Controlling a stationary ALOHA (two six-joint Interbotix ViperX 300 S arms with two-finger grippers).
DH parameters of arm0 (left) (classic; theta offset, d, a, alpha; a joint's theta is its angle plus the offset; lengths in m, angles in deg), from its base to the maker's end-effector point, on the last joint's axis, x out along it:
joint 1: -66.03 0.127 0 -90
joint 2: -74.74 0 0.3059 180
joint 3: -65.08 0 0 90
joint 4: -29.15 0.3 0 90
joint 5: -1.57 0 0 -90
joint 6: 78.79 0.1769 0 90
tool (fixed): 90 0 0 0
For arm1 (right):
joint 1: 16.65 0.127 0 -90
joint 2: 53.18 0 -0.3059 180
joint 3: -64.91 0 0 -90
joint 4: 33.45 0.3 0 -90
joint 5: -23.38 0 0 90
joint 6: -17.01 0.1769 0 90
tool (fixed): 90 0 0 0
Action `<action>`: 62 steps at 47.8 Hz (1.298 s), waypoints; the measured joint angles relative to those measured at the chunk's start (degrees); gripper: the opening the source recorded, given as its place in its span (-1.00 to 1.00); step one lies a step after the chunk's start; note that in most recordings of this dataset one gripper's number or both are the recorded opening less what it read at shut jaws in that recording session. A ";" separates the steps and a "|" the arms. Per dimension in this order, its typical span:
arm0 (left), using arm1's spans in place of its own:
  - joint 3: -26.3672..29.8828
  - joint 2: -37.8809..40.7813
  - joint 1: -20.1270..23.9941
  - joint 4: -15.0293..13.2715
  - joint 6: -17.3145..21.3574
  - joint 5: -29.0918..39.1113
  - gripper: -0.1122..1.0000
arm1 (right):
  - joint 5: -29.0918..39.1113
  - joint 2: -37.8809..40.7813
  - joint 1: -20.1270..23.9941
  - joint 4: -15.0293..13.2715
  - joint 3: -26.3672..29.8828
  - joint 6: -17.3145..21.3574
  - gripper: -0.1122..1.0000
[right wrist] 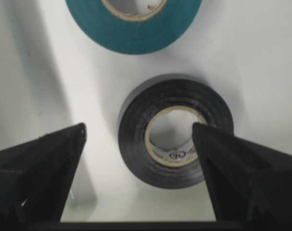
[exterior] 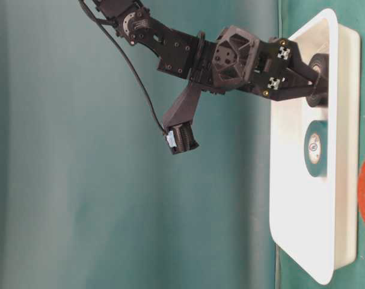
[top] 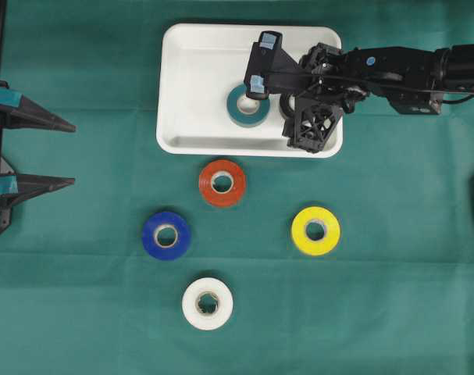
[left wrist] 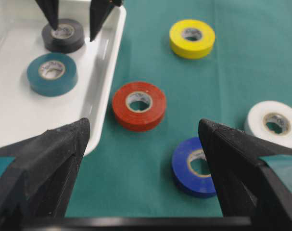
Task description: Pick up the tape from a random location and place it into the white case.
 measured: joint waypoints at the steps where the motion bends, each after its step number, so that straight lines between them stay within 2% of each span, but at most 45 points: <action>1: -0.09 0.00 0.09 -0.09 0.00 -0.09 0.84 | 0.00 0.00 0.00 0.00 -0.09 0.00 0.77; 7: -0.09 0.00 0.00 -0.09 0.00 -0.09 0.84 | 0.18 0.00 0.00 -0.09 0.00 0.00 0.70; 16: 0.00 -0.09 0.00 -0.09 0.00 0.00 0.84 | 1.76 -0.97 0.00 -0.09 0.00 0.00 0.69; 39: -0.09 0.00 0.00 -0.09 0.00 0.00 0.85 | 15.12 -12.22 0.00 -2.29 3.34 0.00 0.68; 62: 0.00 0.00 0.09 -0.09 0.00 0.00 0.84 | 13.27 -13.97 0.44 -2.55 3.52 0.70 0.68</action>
